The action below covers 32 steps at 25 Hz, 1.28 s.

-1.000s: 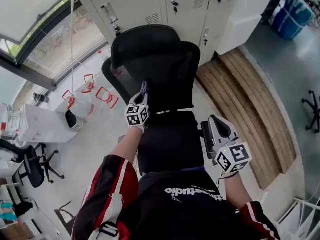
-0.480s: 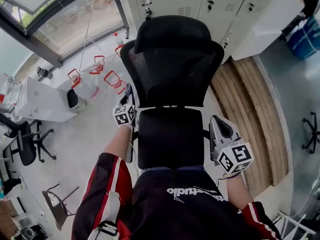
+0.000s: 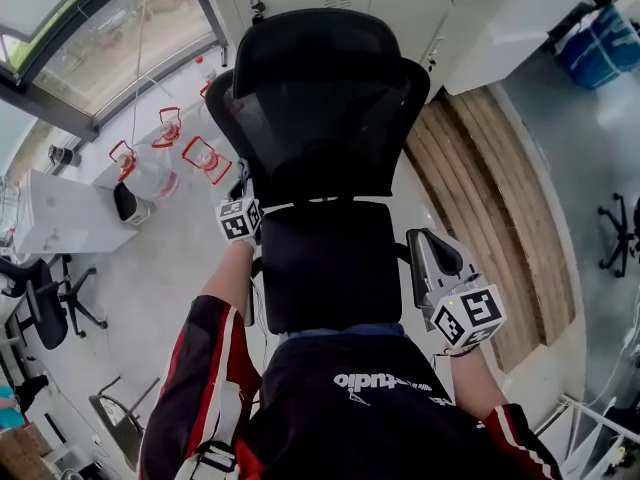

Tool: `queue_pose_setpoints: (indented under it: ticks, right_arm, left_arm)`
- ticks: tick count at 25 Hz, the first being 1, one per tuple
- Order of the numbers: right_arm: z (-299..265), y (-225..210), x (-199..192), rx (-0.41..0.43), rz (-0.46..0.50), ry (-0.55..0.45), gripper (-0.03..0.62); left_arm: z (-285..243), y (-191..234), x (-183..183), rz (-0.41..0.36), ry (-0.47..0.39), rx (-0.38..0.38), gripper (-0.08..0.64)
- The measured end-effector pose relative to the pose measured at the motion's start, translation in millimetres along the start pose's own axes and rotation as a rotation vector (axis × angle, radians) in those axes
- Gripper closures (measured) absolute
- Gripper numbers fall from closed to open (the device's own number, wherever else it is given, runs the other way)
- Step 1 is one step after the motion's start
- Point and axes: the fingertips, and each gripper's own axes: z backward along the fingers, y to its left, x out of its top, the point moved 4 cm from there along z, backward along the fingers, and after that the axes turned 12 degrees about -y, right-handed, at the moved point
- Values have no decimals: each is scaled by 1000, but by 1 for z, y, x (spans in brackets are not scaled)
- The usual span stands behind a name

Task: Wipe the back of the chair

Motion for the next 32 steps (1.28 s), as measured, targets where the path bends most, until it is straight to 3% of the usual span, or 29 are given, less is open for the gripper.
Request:
queue_pose_setpoints:
  ticks: [10, 32]
  right_arm:
    - [24, -26, -2, -80, -24, -27, 578]
    - [122, -104, -6, -383, -68, -76, 578]
  left_arm:
    - [-31, -71, 0, -17, 10, -128, 503]
    - [-102, -328, -20, -79, 60, -541, 503]
